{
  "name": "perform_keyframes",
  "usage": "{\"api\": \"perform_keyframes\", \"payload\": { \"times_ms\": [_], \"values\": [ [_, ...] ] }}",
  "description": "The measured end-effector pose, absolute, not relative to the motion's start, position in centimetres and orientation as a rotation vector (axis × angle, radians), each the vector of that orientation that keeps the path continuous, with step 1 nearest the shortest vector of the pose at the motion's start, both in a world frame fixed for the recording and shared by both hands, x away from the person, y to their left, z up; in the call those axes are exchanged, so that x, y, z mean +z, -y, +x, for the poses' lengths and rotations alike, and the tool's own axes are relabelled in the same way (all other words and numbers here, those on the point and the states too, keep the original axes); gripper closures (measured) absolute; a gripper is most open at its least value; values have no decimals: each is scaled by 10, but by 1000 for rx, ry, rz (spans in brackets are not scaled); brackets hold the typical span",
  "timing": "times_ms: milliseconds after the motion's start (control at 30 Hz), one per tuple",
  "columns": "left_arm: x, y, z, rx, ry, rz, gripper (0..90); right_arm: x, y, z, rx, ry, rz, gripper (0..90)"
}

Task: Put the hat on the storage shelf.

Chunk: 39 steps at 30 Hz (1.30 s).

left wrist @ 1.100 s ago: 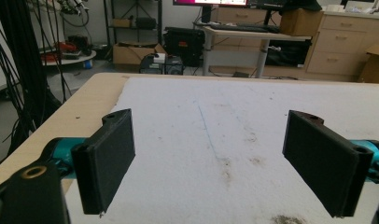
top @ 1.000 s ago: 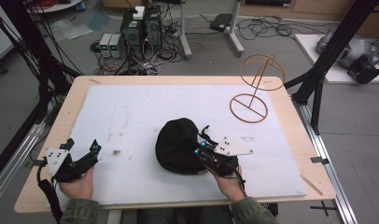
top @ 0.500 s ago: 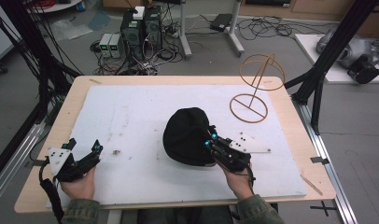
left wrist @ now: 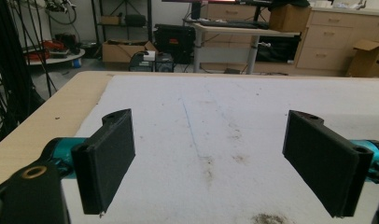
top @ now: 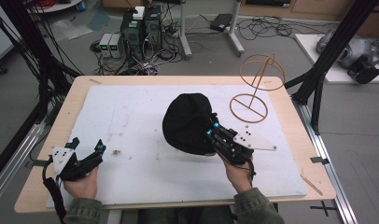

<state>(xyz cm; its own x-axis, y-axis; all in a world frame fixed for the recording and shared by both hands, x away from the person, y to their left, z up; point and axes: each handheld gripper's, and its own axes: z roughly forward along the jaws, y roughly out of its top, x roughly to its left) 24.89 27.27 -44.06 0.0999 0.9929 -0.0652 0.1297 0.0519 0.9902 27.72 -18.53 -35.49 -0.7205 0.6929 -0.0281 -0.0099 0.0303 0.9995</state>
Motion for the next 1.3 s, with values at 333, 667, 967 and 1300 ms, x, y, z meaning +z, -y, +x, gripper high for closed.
{"api": "perform_keyframes", "payload": {
  "times_ms": [333,667,967,1300],
  "values": [
    [-441,-273,250,1024,-1252,1301,170,-329,195,286,1712,-1724,680,863],
    [-441,-273,250,1025,-1252,1301,170,-312,210,296,1645,-1680,687,863],
    [-441,-272,250,1025,-1250,1306,171,-298,230,306,1604,-1589,726,864],
    [-442,-271,251,1014,-1248,1311,171,-283,251,319,1573,-1474,766,864]
  ]
}}
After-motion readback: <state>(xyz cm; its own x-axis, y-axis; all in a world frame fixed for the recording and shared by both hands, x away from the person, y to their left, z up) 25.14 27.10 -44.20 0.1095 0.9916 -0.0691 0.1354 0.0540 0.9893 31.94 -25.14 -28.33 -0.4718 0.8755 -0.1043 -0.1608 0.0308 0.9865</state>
